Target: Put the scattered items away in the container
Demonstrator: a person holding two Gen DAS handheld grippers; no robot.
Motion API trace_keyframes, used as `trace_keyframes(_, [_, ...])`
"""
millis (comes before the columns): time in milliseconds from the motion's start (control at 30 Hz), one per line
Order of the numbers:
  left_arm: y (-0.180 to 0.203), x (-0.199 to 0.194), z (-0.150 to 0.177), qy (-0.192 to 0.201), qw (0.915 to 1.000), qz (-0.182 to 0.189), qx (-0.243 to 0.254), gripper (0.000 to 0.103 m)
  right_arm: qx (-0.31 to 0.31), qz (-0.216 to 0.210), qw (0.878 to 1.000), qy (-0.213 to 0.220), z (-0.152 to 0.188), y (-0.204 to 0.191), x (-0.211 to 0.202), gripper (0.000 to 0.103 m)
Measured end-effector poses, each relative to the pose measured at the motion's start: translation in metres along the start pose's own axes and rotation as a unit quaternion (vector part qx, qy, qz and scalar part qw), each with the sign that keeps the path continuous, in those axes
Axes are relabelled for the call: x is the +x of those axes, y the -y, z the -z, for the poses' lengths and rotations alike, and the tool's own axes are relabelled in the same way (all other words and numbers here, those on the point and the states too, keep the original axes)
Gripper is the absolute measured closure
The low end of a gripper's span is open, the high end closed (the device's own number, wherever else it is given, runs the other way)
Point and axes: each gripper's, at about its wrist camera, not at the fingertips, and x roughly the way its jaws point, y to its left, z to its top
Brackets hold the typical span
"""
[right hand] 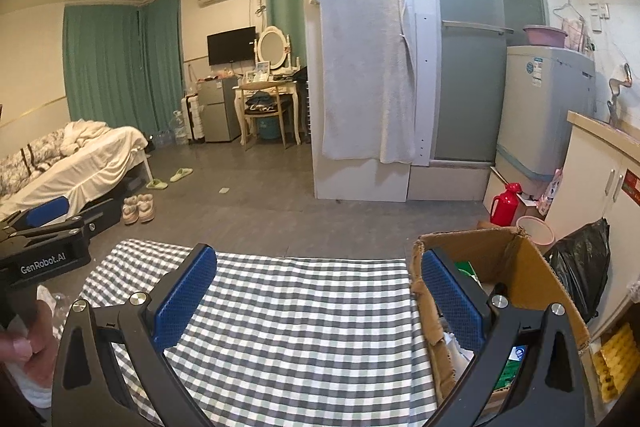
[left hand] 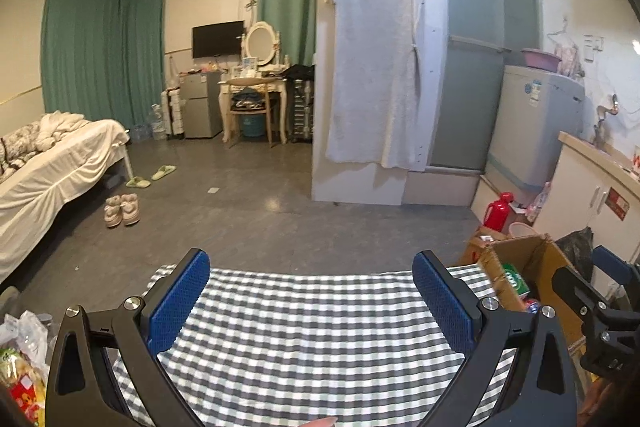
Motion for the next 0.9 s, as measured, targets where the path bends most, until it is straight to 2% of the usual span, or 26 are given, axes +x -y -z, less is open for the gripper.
trace_keyframes(267, [-0.013, 0.006, 0.009, -0.016, 0.9998, 0.001, -0.010, 0.000, -0.011, -0.004, 1.000, -0.008, 0.004, -0.015, 0.007, 0.000])
trace_keyframes(900, [-0.011, 0.011, 0.015, -0.034, 0.9994, 0.007, -0.007, 0.000, -0.009, -0.013, 0.999, -0.033, 0.016, -0.021, 0.020, 0.000])
